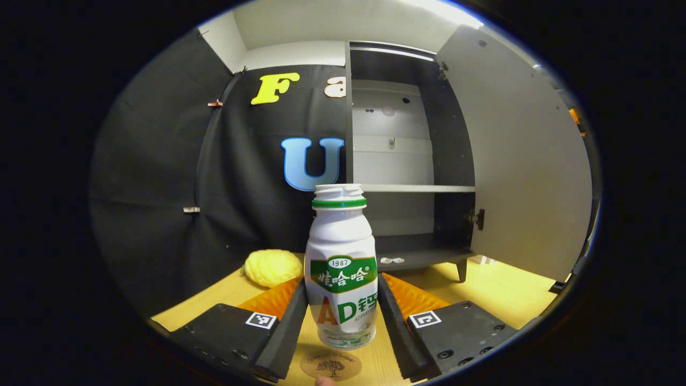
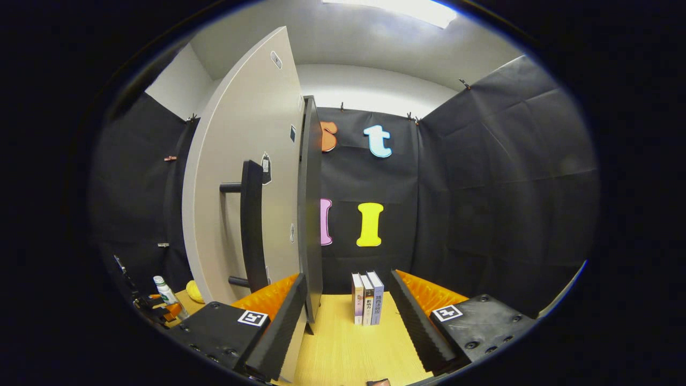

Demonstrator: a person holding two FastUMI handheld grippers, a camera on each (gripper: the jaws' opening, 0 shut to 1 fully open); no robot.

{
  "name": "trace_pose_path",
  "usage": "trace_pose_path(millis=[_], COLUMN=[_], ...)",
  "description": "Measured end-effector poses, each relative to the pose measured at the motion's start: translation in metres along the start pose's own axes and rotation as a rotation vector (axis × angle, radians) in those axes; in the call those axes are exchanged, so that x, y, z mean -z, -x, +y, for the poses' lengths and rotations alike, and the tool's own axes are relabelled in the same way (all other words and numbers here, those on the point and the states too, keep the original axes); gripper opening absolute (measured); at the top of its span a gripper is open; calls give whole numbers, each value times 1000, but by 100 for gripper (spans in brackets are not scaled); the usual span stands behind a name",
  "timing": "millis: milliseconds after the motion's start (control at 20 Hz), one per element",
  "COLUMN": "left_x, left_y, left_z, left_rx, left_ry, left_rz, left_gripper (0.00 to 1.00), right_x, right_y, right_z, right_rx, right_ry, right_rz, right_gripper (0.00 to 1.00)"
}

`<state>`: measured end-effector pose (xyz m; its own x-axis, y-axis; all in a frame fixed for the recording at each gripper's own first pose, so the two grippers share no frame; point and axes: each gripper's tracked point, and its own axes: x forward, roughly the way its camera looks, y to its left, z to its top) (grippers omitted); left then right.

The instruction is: Open the cabinet door with the right hand, grasp the bottle in the cabinet with the left hand and place it on the coaster, then close the cabinet door with the right hand.

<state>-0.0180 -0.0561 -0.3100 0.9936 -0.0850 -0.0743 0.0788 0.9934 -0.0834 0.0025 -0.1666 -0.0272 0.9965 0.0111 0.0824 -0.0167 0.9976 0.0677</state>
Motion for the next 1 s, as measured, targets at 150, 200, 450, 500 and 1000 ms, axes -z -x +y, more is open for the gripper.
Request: trace_pose_path(millis=[150,200,450,500,1000], left_x=[33,39,63,69,93], left_y=[5,7,11,10,17], left_z=[12,15,22,23,19], left_rx=[-35,-45,-46,-51,-68], left_ry=[15,4,-10,-7,-20], left_rz=[29,40,59,65,79], left_gripper=[75,75,75,75,80], right_x=[9,11,21,22,31], right_y=[-4,-6,-10,-10,-11], right_z=[-4,-5,-11,-14,-9], right_rx=[4,8,26,33,32], right_ry=[0,-6,-21,-5,13], right_rz=[-8,-11,-10,-10,-2], right_gripper=[95,95,95,95,95])
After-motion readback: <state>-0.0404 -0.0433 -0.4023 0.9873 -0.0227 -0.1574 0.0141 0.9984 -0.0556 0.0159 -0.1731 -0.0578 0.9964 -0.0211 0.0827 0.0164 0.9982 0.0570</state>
